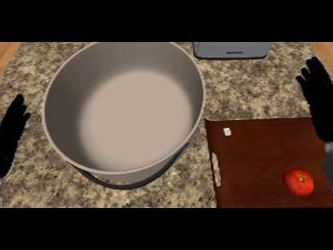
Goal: Pick the tomato from the tray and place it in the pot
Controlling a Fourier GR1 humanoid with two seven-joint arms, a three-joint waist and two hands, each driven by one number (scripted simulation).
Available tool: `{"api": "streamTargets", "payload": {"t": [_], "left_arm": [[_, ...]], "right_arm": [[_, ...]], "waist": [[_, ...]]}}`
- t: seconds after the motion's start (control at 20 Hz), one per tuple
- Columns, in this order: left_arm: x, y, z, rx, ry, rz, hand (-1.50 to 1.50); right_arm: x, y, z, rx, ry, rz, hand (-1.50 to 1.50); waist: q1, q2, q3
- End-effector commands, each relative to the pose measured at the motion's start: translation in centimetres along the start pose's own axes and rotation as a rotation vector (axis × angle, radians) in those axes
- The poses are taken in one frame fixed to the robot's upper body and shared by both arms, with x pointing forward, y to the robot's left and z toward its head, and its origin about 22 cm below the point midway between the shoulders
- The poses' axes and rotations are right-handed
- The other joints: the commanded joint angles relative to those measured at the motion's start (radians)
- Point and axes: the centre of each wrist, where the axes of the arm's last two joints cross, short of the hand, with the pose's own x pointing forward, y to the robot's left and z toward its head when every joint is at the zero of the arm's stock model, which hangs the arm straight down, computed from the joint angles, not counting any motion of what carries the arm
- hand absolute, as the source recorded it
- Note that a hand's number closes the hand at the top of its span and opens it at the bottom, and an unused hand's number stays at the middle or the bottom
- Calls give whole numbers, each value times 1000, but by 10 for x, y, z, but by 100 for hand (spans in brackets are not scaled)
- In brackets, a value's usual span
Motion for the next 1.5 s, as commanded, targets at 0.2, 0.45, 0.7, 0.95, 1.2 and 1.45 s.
{"api": "streamTargets", "payload": {"t": [0.2, 0.45, 0.7, 0.95, 1.2, 1.45], "left_arm": [[-14, 18, -5, 102, -4, -164, 0], [-44, 10, 7, 93, 178, -94, 0], [-25, 8, -3, 63, 181, -92, 0], [-19, 2, -4, 47, 180, -88, 0], [-17, -10, -8, 77, 169, -121, 0], [-13, -17, -12, 62, 154, -113, 0]], "right_arm": [[-40, 2, 57, -53, -28, 146, 150], [-48, -56, 63, -576, -205, 544, -150], [-69, 2, 134, -551, -265, 604, -150], [-43, -6, 165, -473, -95, 754, -150], [-16, -33, 178, -415, 144, 971, -150], [15, -16, 179, -278, 363, 1072, -150]], "waist": [[9, 21, 4], [-43, 15, 2], [-11, 17, 1], [0, 22, -2], [-5, 25, -4], [27, 32, -3]]}}
